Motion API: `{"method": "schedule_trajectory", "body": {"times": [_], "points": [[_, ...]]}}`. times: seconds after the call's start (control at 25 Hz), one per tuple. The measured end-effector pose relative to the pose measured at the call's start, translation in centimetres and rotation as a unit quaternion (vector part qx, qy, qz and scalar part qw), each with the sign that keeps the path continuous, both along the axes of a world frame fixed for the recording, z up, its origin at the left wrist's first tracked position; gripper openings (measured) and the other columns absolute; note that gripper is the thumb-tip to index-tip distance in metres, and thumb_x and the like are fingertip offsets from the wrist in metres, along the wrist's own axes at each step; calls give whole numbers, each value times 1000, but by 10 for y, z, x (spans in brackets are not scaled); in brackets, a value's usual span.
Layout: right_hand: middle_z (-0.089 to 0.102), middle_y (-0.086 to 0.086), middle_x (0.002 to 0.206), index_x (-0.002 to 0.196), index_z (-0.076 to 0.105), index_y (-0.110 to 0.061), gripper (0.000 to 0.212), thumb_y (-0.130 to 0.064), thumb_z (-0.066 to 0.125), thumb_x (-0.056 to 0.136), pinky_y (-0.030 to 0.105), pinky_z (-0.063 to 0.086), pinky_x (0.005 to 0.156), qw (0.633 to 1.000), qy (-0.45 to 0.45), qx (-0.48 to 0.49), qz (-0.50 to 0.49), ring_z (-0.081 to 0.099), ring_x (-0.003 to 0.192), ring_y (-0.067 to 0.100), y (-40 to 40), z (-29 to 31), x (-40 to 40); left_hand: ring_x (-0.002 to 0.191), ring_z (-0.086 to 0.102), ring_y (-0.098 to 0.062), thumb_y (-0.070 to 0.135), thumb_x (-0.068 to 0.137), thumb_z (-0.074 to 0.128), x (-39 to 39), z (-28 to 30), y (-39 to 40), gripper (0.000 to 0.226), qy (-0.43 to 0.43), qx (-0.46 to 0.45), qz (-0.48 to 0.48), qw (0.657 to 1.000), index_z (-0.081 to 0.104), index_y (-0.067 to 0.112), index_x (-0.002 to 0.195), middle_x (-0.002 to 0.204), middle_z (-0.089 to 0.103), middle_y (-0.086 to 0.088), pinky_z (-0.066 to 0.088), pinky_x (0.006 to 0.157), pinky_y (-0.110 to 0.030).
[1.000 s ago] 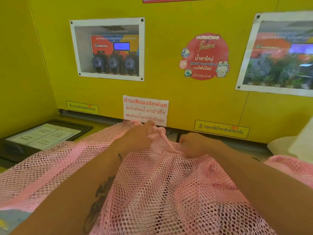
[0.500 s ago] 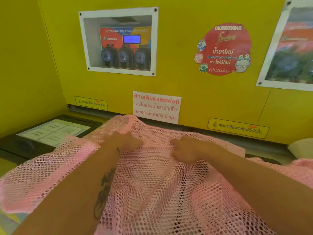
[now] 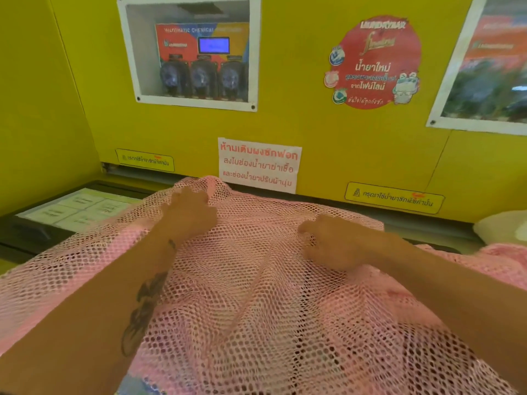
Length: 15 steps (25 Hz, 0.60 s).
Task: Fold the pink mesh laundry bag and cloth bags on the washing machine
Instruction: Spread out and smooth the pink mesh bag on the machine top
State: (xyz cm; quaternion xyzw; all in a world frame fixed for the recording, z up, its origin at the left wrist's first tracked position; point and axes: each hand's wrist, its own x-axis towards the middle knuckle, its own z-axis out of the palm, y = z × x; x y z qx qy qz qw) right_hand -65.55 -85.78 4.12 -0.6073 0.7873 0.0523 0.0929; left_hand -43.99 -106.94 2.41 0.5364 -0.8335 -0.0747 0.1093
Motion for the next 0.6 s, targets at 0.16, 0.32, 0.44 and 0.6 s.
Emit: {"method": "schedule_trajectory", "body": {"times": [0.16,0.32,0.44,0.6], "points": [[32,5,158,151,27,-32,67,-61,37,92,51,33,113,1000,11,24,10,36,140,29,28,-3,-13,103,56,-24,42,90,52,17,19,58,24,14,-6,-83,996,57,29,109,124,59,-3,46,98,-47],[39,2,153,147,37,-30,55,-52,42,97,44,35,112,994,-23,-25,99,40,136,24,44,9,0,129,43,-33,63,90,41,50,10,126,54,-90,-31,-2,995,45,34,136,145,41,-6,34,108,-57],[41,-1,153,147,41,-29,49,-46,44,101,38,32,113,988,-51,18,148,39,137,20,64,17,5,141,28,-38,74,88,25,69,-11,155,71,-141,27,45,989,28,37,149,157,26,-7,24,109,-65],[49,0,144,136,52,-26,37,-30,45,101,39,39,108,988,-34,-70,130,45,131,20,98,40,-34,128,46,-32,53,97,35,69,-2,189,50,-29,-17,48,998,50,25,136,146,45,-7,37,106,-54]]}}
